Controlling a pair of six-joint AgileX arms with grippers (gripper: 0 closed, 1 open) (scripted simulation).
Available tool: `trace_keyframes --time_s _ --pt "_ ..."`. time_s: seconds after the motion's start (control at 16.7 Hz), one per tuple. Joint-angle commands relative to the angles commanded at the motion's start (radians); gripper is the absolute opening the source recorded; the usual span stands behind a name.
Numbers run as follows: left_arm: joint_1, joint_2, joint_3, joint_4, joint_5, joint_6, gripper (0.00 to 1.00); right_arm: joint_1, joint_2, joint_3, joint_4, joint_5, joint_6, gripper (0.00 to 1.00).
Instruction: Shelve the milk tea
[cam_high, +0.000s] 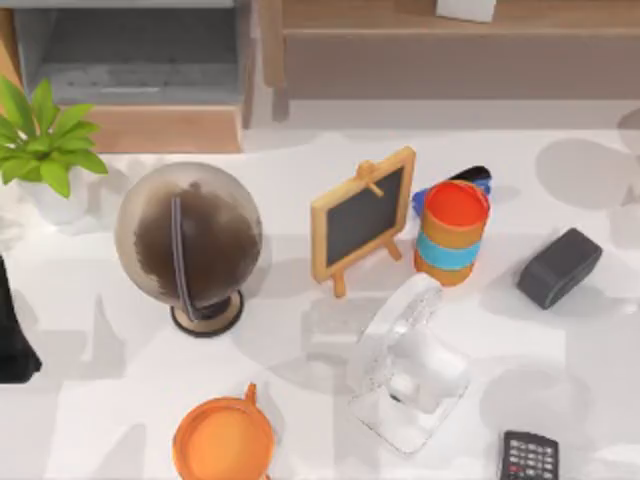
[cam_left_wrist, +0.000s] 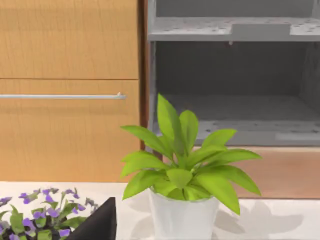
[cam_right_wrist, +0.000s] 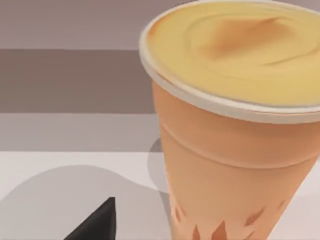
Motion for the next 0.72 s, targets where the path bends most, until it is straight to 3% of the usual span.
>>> trace_keyframes --time_s 0.72 --pt "0.0 0.0 0.0 0.0 0.0 0.0 1.0 -0.004 0.114 0.106 0.013 -0.008 -0.003 1.0"
